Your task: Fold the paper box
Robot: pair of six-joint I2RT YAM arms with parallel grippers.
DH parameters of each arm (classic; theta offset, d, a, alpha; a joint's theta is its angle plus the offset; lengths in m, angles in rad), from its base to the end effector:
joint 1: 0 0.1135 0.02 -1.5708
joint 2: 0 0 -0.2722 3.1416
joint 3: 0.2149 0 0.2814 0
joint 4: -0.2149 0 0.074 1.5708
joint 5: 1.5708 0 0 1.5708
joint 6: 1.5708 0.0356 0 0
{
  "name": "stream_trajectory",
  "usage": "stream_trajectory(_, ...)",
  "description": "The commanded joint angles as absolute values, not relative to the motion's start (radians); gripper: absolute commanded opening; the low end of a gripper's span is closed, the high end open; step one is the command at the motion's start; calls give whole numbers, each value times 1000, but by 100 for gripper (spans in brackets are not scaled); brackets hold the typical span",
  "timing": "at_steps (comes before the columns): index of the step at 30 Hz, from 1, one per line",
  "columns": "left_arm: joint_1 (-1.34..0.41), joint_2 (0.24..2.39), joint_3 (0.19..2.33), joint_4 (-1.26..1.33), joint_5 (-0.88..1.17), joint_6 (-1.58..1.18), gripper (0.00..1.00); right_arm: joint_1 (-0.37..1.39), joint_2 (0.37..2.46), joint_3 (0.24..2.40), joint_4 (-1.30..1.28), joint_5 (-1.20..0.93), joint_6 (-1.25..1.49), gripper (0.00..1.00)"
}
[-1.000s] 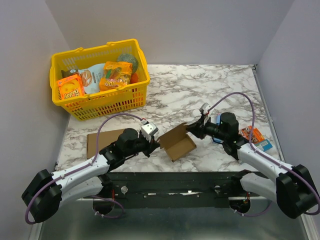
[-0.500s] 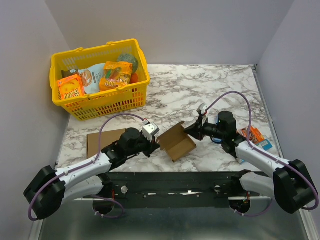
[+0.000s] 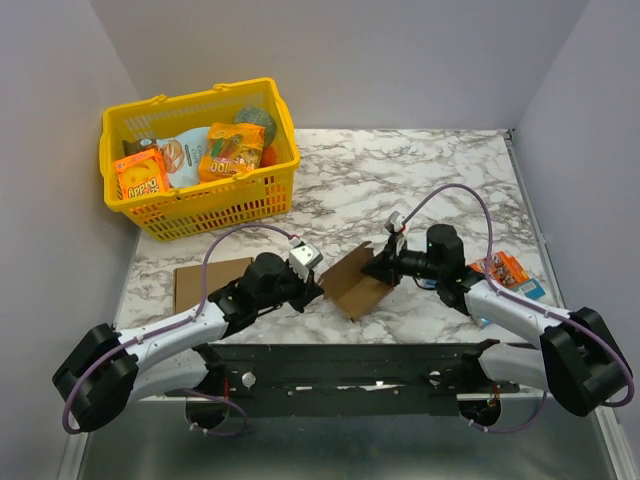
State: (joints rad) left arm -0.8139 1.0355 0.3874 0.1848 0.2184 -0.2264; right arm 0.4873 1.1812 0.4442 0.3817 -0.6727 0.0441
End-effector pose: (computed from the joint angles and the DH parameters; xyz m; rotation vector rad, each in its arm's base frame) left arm 0.1550 -0.1753 0.1809 0.7554 1.9983 -0.8577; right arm 0.2158 0.1395 0.1895 -0.8761 1.7676 0.9968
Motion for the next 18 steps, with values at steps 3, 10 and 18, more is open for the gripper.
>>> stream_trajectory(3, -816, 1037, 428, 281, 273, -232, 0, 506, 1196, 460, 433, -722, 64, 18)
stream_trajectory(10, -816, 1003, 442, 186, 181, -180, 0, 509, 1118, 489, 329, -636, 74, 35)
stream_trajectory(18, -810, 966, 439, 149, 170, -221, 0, 482, 986, 572, 138, -578, 66, 58)
